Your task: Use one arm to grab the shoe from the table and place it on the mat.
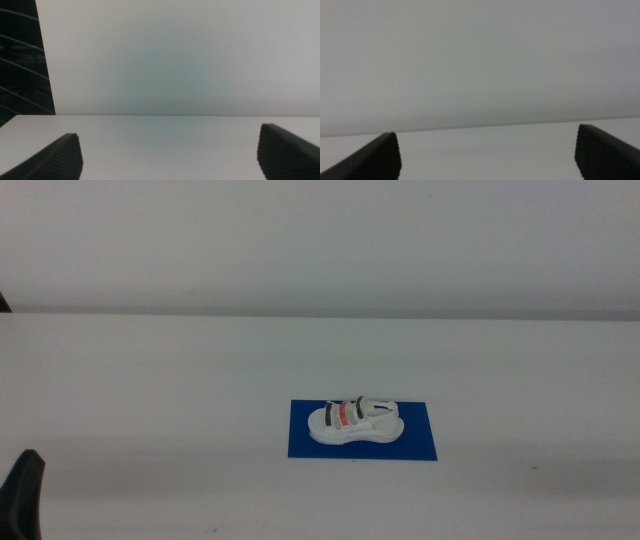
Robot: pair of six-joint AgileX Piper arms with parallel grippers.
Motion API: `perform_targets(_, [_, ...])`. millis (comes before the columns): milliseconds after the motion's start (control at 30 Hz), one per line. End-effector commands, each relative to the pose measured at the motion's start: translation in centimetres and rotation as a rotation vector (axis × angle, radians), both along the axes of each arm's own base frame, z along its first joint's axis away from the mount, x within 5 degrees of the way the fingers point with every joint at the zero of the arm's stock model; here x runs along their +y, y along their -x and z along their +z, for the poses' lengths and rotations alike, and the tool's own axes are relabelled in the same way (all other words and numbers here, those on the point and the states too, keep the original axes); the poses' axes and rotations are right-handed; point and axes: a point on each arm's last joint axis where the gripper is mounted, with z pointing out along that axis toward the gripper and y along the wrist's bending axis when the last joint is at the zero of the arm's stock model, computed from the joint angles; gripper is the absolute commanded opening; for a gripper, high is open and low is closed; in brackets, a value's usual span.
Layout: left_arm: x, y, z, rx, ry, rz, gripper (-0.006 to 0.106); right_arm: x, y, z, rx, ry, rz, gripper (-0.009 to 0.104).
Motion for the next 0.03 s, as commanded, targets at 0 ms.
perform_targets(0, [-0.04, 0.13, -1.11, -0.010, 0.006, -0.005, 0.094, -0.05, 0.13, -1.20, -0.001, 0.012, -0.009, 0.093])
